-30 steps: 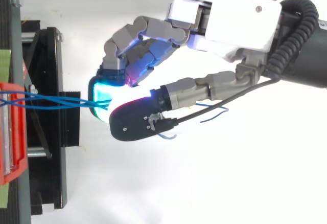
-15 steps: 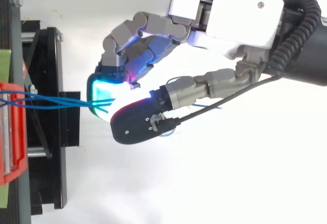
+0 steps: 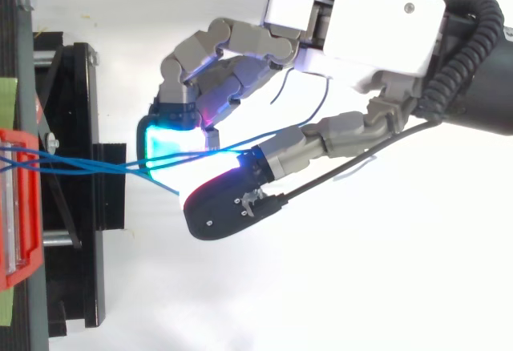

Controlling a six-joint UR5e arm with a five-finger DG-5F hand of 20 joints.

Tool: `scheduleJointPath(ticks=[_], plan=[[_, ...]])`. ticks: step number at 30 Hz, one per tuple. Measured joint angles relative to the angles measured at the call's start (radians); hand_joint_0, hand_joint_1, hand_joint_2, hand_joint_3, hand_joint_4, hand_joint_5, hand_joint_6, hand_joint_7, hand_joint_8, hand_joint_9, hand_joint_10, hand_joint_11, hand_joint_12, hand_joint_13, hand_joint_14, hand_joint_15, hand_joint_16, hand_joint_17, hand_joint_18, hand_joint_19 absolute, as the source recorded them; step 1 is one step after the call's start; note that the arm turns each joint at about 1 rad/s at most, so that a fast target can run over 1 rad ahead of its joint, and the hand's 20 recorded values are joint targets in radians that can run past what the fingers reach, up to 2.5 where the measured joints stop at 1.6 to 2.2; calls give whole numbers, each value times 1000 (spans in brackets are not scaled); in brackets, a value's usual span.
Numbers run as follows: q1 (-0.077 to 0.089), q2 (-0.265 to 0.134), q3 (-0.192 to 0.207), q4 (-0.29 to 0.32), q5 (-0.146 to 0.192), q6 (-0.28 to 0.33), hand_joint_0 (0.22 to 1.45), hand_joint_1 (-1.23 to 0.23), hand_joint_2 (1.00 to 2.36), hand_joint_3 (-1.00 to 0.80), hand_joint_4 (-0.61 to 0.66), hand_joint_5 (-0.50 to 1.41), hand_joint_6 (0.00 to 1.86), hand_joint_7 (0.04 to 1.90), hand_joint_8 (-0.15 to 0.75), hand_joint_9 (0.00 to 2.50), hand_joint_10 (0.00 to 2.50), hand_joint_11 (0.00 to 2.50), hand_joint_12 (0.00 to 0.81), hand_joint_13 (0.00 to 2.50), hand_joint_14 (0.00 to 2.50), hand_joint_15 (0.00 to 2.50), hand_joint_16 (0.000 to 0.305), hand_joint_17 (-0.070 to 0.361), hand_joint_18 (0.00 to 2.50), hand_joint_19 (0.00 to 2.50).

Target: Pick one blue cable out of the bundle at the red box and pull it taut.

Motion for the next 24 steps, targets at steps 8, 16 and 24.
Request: scheduleJointPath(ticks=[8, 16, 24], plan=[[0, 0, 0, 0, 0, 0, 533, -764, 1000, -500, 132, -225, 938, 849, 321, 787, 10, 1020, 408, 530, 10, 316, 60, 136, 431, 94], [0, -1, -1, -2, 1, 1, 566, -604, 1000, -495, 120, -219, 914, 839, 325, 789, 11, 1017, 405, 514, 12, 327, 59, 133, 397, 129], [0, 0, -1, -6, 1, 2, 592, -602, 1014, -286, 105, -215, 923, 888, 323, 792, 11, 1022, 401, 515, 10, 330, 58, 130, 389, 138]])
